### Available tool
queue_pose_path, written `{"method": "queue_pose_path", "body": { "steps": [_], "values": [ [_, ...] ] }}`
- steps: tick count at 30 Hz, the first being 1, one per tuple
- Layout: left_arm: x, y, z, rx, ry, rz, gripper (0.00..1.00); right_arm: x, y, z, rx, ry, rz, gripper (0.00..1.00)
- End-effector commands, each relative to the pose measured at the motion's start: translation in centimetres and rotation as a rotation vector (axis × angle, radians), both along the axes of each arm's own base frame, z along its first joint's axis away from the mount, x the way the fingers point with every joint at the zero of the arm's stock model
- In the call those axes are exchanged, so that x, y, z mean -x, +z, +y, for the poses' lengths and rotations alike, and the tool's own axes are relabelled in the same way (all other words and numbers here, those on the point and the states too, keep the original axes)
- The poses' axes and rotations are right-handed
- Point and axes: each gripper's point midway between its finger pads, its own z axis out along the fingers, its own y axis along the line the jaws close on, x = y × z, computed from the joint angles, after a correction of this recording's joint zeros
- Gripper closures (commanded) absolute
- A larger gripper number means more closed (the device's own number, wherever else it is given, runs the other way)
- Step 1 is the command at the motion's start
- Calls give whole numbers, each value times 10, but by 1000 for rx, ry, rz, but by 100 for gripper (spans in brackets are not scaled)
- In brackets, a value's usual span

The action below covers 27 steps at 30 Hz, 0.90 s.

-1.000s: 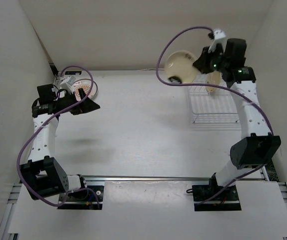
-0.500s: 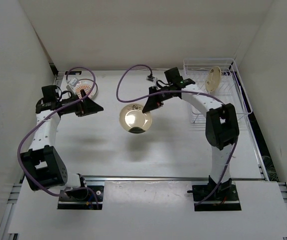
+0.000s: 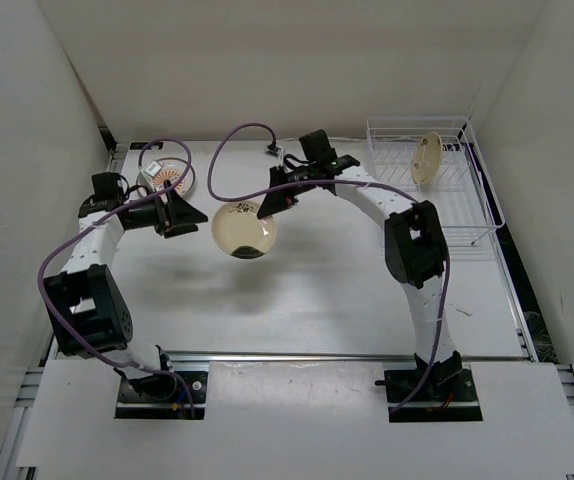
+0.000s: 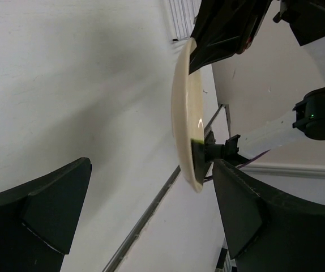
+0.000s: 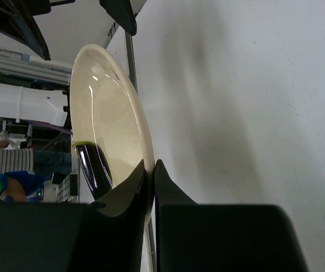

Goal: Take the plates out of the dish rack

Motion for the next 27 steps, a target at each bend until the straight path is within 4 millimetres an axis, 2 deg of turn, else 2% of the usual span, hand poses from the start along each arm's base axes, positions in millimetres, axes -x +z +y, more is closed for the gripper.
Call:
{"method": "queue_pose_path", "body": {
  "steps": [1, 4, 7, 8, 9, 12, 13, 14, 20, 22, 24, 25, 27],
  "values": [
    [-5, 18, -1, 26, -27, -65, 0, -3, 23, 15, -76, 38, -46, 100],
    [-7, 12, 0, 32, -27, -44, 1, 1, 20, 26, -72, 47, -36, 100],
    [-10, 11, 0, 42, -32, -36, 12, -3, 18, 29, -75, 45, -36, 100],
    [-10, 13, -3, 40, -43, -44, 16, -3, 18, 29, -75, 45, -36, 100],
    [-11, 11, -3, 42, -42, -36, 26, -3, 18, 29, -75, 45, -36, 100],
    [-12, 9, -10, 35, -60, -33, 42, -6, 16, 30, -71, 38, -39, 100],
    [-12, 7, -13, 37, -71, -24, 52, -6, 16, 30, -71, 38, -39, 100],
    [-14, 8, -12, 27, -65, -31, 55, -6, 17, 31, -73, 35, -38, 100],
    [-16, 8, -16, 30, -75, -25, 55, -2, 17, 34, -74, 45, -38, 100],
    [-16, 8, -16, 30, -75, -25, 61, -3, 12, 34, -69, 44, -30, 100],
    [-16, 8, -16, 30, -75, -25, 70, 1, 12, 38, -69, 54, -30, 100],
    [-16, 8, -16, 30, -75, -25, 81, 1, 12, 38, -69, 54, -30, 100],
    [-18, 5, -14, 10, -61, -20, 90, 1, 12, 38, -69, 54, -30, 100]
  ]
}}
